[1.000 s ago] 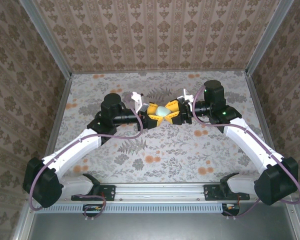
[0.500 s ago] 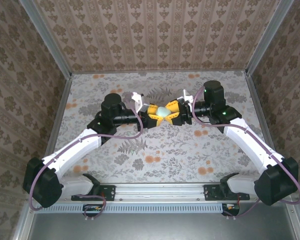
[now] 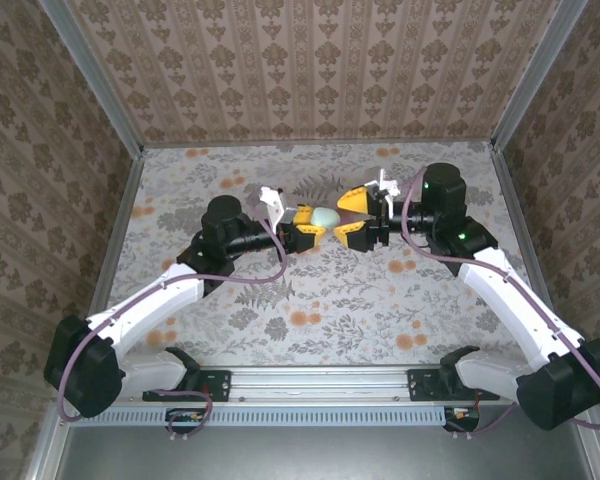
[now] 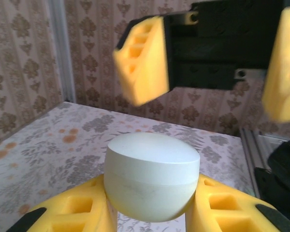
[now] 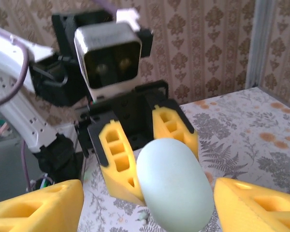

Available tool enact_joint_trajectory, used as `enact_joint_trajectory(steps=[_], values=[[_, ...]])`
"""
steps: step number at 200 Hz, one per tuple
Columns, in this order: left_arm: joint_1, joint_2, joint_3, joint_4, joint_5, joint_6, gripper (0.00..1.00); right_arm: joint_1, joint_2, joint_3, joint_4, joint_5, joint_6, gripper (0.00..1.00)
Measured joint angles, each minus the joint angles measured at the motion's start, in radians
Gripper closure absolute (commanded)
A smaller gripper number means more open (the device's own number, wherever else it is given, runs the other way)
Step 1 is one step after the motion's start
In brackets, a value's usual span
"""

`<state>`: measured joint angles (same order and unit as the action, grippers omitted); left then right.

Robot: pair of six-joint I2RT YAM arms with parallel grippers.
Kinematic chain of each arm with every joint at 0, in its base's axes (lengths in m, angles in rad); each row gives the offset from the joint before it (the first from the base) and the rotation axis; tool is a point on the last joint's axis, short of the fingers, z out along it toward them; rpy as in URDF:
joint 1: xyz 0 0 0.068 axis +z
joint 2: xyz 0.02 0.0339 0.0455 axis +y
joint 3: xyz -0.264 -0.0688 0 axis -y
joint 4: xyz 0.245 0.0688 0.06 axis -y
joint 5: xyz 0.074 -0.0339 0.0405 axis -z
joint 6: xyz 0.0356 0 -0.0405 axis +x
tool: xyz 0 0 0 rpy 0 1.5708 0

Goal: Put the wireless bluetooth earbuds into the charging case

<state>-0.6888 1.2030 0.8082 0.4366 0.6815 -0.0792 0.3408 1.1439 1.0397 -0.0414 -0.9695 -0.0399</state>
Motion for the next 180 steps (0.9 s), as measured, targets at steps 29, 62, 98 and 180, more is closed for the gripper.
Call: enact_joint_trajectory(steps=[29, 62, 98, 180], values=[[0.000, 0.000, -0.043, 0.097, -0.065, -0.040, 0.71, -0.009, -0.003, 0.007, -0.002, 0.060, 0.180, 0.31], [0.000, 0.000, -0.050, 0.180, -0.098, -0.077, 0.71, -0.011, -0.003, 0.008, -0.047, 0.098, 0.237, 0.33], [-0.006, 0.000, -0.068, 0.254, -0.122, -0.117, 0.71, -0.009, 0.027, 0.027, -0.088, 0.105, 0.265, 0.33], [-0.032, 0.000, -0.071, 0.298, -0.139, -0.154, 0.70, -0.003, 0.074, 0.067, -0.097, 0.102, 0.302, 0.34]])
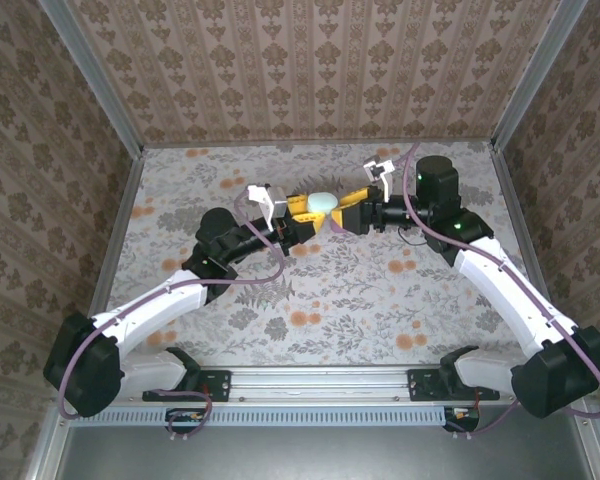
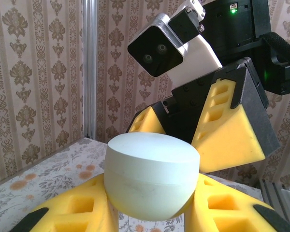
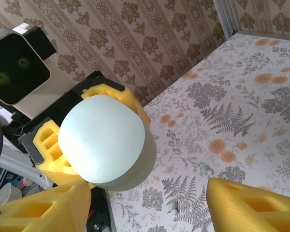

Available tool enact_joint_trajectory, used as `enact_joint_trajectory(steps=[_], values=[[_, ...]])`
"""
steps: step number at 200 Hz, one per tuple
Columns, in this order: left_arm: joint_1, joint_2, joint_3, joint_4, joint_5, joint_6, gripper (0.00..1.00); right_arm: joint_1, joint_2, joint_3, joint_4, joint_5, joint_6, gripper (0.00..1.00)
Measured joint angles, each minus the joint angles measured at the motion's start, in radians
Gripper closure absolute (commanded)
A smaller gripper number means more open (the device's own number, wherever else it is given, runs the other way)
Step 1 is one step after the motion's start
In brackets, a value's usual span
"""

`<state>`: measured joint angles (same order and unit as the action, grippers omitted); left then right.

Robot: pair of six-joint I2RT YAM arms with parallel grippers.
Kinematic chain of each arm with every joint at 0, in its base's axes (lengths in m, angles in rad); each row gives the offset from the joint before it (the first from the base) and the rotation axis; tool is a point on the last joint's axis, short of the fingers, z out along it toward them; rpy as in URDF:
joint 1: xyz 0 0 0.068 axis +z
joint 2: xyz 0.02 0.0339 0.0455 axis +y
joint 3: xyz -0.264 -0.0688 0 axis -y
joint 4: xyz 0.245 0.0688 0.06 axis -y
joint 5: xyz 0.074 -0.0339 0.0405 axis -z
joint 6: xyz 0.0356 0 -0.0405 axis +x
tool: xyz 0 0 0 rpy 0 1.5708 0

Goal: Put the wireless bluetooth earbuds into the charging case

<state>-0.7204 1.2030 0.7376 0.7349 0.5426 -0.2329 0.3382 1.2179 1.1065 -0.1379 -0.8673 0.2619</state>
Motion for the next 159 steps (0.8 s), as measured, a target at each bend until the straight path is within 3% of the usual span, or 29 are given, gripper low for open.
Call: enact_joint_trajectory(steps=[118, 159], values=[[-0.006, 0.000, -0.005, 0.014, -0.008, -0.008, 0.70, 0.003, 0.013, 0.052, 0.029, 0.002, 0.029, 0.33], [-0.007, 0.000, -0.008, 0.009, -0.008, -0.008, 0.70, 0.003, 0.043, 0.112, 0.009, 0.053, 0.071, 0.33]])
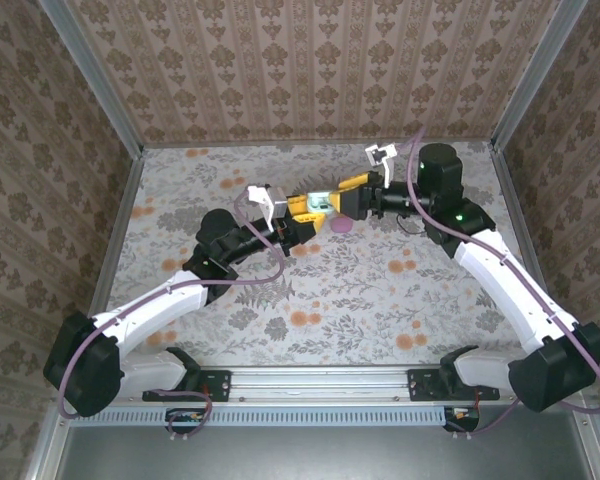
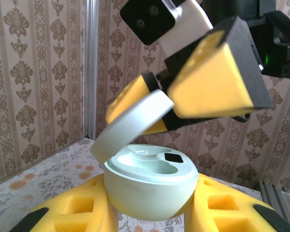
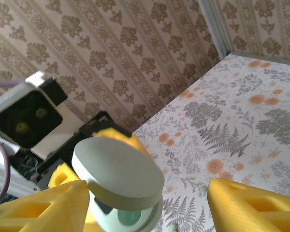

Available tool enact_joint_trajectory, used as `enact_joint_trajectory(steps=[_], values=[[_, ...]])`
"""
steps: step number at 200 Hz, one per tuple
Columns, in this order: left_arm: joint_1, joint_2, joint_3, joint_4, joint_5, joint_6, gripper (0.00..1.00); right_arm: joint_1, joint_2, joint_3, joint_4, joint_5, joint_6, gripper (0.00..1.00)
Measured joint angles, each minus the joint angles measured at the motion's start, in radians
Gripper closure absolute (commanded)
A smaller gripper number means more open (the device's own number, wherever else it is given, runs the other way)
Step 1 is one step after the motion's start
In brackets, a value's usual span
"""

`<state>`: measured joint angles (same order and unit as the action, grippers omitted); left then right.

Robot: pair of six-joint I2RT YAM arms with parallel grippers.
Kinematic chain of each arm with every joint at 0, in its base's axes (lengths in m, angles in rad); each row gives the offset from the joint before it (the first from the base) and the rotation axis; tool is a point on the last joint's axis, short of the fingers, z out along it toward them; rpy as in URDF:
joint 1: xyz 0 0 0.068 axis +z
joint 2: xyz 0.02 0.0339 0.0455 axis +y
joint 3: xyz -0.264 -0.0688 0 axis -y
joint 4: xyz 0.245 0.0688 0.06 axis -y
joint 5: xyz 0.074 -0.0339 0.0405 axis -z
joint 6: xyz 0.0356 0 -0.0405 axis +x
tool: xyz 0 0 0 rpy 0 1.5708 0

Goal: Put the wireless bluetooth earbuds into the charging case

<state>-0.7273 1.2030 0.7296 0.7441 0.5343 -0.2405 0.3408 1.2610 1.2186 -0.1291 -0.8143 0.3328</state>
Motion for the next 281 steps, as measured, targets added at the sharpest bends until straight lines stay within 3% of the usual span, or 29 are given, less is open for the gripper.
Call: enact_joint_trajectory(steps=[41, 119, 200, 281], values=[[0.000, 0.000, -0.003, -0.003, 0.001, 0.000, 0.70, 0.000, 0.056, 0.049, -0.023, 0.050, 0.099, 0.33], [-0.001, -0.001, -0.019, 0.005, -0.064, 0.034, 0.70, -0.007, 0.063, 0.068, -0.029, -0.002, 0.377, 0.32], [-0.001, -0.001, -0.019, 0.029, -0.101, 0.054, 0.69, -0.010, 0.017, -0.019, 0.006, -0.045, 0.524, 0.42], [-0.001, -0.001, -0.019, 0.036, -0.102, 0.053, 0.69, 0.004, 0.084, -0.019, 0.072, -0.118, 0.645, 0.49]])
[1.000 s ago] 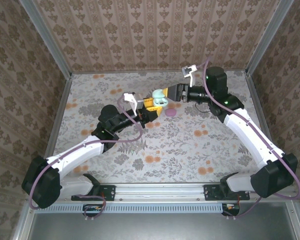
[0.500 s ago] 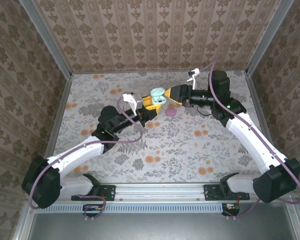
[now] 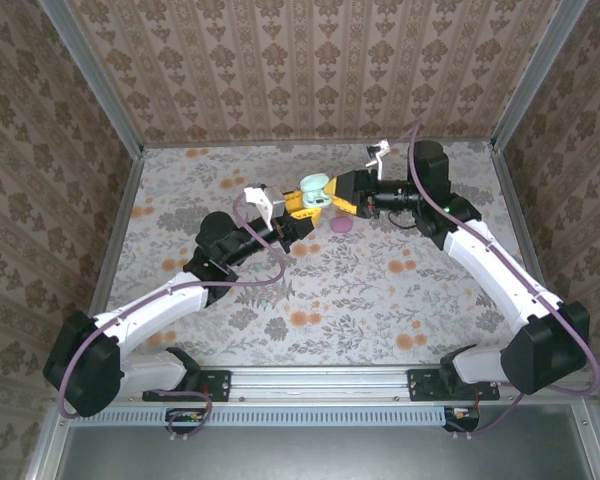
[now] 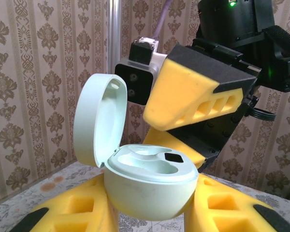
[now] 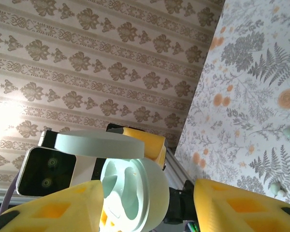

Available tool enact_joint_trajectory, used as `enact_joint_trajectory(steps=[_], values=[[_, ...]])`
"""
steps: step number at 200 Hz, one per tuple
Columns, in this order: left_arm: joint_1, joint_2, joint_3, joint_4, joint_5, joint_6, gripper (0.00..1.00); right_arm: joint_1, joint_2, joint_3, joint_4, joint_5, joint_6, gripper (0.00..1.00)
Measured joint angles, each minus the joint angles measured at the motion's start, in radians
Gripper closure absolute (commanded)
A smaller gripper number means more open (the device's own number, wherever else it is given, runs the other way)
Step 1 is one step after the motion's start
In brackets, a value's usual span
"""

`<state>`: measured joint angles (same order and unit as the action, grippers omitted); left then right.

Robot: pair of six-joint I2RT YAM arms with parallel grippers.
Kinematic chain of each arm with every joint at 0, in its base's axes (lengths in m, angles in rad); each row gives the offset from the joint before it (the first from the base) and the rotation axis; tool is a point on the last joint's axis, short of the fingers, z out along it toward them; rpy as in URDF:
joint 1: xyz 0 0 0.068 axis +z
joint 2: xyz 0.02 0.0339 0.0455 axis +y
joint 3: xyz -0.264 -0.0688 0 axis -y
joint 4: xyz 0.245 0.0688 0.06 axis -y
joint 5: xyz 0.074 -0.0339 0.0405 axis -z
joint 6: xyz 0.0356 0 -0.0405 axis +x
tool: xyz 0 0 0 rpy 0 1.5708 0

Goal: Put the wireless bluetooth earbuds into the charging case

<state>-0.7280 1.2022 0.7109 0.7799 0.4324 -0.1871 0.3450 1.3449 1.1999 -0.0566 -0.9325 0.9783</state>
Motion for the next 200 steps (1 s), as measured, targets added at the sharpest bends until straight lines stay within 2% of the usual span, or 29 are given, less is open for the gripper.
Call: enact_joint_trajectory(steps=[35, 93, 157, 200], values=[[0.000, 0.000, 0.000, 0.000, 0.000, 0.000, 0.69, 0.003, 0.017, 0.000, 0.027, -0.036, 0.042, 0.56], [0.000, 0.000, 0.000, 0.002, 0.000, 0.001, 0.68, 0.009, 0.032, 0.000, 0.072, -0.082, 0.081, 0.59], [0.001, 0.002, 0.000, 0.006, -0.007, 0.004, 0.67, 0.009, 0.061, 0.000, 0.102, -0.112, 0.104, 0.69], [0.002, 0.003, 0.000, 0.006, -0.011, 0.016, 0.60, 0.006, 0.064, 0.000, 0.119, -0.114, 0.127, 0.79]])
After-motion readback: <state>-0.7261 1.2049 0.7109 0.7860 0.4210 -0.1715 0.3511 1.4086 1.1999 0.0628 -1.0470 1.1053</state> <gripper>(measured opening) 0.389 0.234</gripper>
